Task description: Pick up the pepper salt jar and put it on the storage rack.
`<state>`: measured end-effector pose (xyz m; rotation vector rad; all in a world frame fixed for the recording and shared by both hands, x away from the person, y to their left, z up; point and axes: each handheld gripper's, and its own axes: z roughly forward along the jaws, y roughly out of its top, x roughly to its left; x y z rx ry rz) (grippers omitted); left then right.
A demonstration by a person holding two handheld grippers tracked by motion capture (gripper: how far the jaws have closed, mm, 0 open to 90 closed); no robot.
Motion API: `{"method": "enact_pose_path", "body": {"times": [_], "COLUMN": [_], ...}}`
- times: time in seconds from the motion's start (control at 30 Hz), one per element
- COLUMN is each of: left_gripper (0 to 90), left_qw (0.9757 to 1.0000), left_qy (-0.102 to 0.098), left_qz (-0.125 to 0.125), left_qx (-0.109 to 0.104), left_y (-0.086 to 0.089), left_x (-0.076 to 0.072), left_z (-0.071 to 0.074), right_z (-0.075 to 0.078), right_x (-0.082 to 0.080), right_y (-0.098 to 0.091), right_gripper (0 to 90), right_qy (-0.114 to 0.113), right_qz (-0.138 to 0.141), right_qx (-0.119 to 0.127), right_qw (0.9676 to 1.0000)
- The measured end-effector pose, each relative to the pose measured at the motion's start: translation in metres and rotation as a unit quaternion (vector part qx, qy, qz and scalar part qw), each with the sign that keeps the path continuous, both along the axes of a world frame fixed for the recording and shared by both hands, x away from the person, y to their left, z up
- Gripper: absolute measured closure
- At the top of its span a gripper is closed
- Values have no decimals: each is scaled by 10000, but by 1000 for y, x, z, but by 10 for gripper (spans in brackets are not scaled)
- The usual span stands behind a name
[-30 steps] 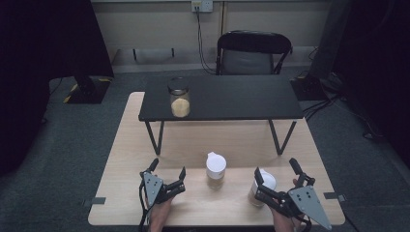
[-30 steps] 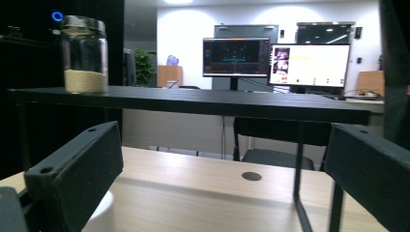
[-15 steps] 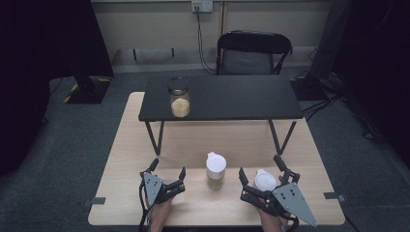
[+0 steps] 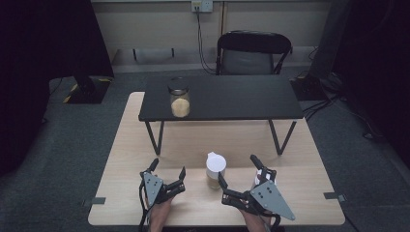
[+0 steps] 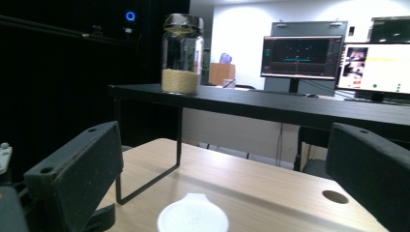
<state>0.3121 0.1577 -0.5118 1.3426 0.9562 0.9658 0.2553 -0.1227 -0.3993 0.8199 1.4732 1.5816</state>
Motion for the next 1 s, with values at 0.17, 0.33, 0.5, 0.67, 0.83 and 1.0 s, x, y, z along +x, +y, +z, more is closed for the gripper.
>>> {"method": "enact_pose_path", "body": {"times": [0.17, 0.33, 0.5, 0.67, 0.83, 1.0], "left_gripper": [18, 18, 18, 18, 18, 18], "left_qw": [10000, 10000, 10000, 10000, 10000, 10000], "left_qy": [0, 0, 0, 0, 0, -1], "left_qz": [0, -1, -1, -1, -1, -1], "left_qx": [0, 1, -1, 0, 0, -1], "left_y": [0, 0, 0, 0, 0, 0], "left_x": [0, 0, 0, 0, 0, 0], "left_z": [0, 0, 0, 0, 0, 0], "right_z": [3, 5, 0, -6, -12, -20], "right_x": [7, 14, 22, 26, 29, 31], "right_y": [7, 15, 20, 25, 28, 30], "right_gripper": [0, 7, 11, 17, 23, 45], "right_qy": [76, 104, 201, 291, 305, 258], "right_qz": [75, 109, 137, 193, 179, 146], "right_qx": [34, -34, -33, -51, -78, -108], "right_qw": [9999, 9999, 9997, 9994, 9993, 9995]}}
